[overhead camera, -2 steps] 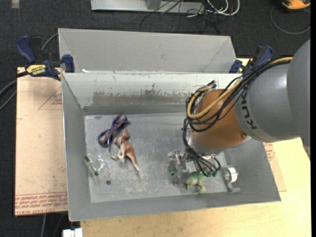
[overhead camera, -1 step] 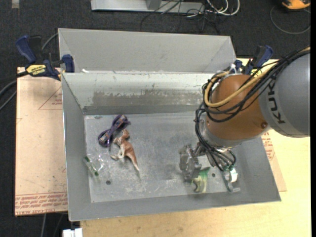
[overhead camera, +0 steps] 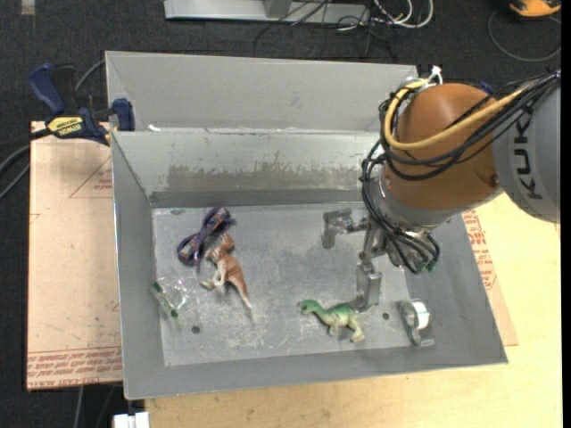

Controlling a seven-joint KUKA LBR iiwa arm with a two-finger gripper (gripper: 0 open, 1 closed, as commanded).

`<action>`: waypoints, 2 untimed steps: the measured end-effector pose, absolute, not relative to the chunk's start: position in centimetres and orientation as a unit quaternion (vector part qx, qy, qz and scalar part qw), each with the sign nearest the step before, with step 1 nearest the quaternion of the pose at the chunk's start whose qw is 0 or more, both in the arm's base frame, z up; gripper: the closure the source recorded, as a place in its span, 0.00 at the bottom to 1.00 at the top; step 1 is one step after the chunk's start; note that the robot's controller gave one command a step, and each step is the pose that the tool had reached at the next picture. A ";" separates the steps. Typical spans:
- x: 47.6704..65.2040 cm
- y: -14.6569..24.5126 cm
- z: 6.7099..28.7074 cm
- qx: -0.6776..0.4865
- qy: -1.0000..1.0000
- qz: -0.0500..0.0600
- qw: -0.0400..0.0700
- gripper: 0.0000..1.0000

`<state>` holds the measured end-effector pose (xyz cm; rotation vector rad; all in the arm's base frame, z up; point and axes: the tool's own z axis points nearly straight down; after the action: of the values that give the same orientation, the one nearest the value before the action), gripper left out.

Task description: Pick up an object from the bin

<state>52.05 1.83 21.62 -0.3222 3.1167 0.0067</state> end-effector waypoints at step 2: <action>48.2 -1.3 12.9 -0.156 0.988 0.003 0.000 0.00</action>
Offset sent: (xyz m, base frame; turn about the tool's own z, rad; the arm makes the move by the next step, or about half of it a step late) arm -0.0368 -0.0305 -0.0833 -0.1111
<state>48.16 -1.31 12.86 -0.4902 3.1022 0.0086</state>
